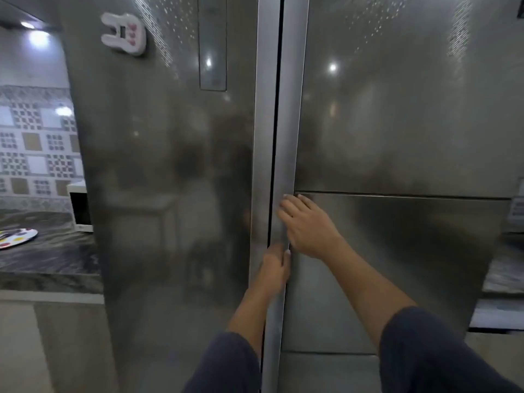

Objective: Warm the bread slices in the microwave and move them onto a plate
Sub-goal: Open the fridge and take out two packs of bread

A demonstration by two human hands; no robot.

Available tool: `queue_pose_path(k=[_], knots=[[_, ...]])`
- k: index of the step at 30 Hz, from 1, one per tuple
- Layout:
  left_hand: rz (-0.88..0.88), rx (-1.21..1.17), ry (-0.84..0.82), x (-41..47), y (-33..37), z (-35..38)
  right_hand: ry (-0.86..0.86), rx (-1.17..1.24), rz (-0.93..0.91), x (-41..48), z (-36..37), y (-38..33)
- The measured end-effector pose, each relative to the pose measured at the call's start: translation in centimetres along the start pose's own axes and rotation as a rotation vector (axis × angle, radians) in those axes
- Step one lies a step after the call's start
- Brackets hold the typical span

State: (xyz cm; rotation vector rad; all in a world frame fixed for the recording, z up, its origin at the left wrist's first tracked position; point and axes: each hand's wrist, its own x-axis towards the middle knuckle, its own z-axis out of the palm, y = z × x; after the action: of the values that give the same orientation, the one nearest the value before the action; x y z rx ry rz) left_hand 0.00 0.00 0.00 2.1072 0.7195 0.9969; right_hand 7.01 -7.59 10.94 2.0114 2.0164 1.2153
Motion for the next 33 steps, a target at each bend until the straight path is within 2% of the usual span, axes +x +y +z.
queue_pose_path(k=[4, 6, 10, 13, 15, 20, 24, 29, 31, 33], knots=[[-0.122, -0.002, 0.051, 0.5, -0.2, 2.7, 0.005, -0.151, -0.106, 0.6, 2.7, 2.1], [-0.123, -0.041, 0.084, 0.2, -0.5, 3.5, -0.023, -0.203, -0.149, 0.7, 3.6, 2.3], [-0.142, -0.111, 0.136, -0.2, -0.9, 3.8, -0.073, -0.184, -0.081, 1.0, 3.0, 1.2], [-0.175, -0.074, 0.064, 0.0, -0.7, 3.2, -0.14, -0.218, -0.043, 0.9, 2.8, 0.6], [-0.175, -0.039, 0.022, 0.0, -0.3, 2.7, -0.112, -0.224, -0.029, 1.0, 2.4, 0.5], [-0.119, -0.033, -0.007, -1.8, 0.4, 2.2, -0.098, -0.179, 0.062, -0.2, 1.1, -0.8], [-0.072, 0.006, -0.047, -4.7, 1.4, 1.9, -0.021, -0.06, 0.123, -3.4, -1.2, -1.8], [0.006, 0.072, -0.164, -10.3, 4.5, 2.0, 0.005, -0.035, 0.187, -9.1, -4.4, -2.8], [0.115, 0.074, -0.197, -12.5, 5.5, 1.7, 0.052, -0.058, 0.202, -11.7, -5.8, -2.7], [0.31, 0.077, -0.168, -14.8, 6.0, 1.2, 0.092, -0.083, 0.211, -14.4, -7.5, -2.4]])
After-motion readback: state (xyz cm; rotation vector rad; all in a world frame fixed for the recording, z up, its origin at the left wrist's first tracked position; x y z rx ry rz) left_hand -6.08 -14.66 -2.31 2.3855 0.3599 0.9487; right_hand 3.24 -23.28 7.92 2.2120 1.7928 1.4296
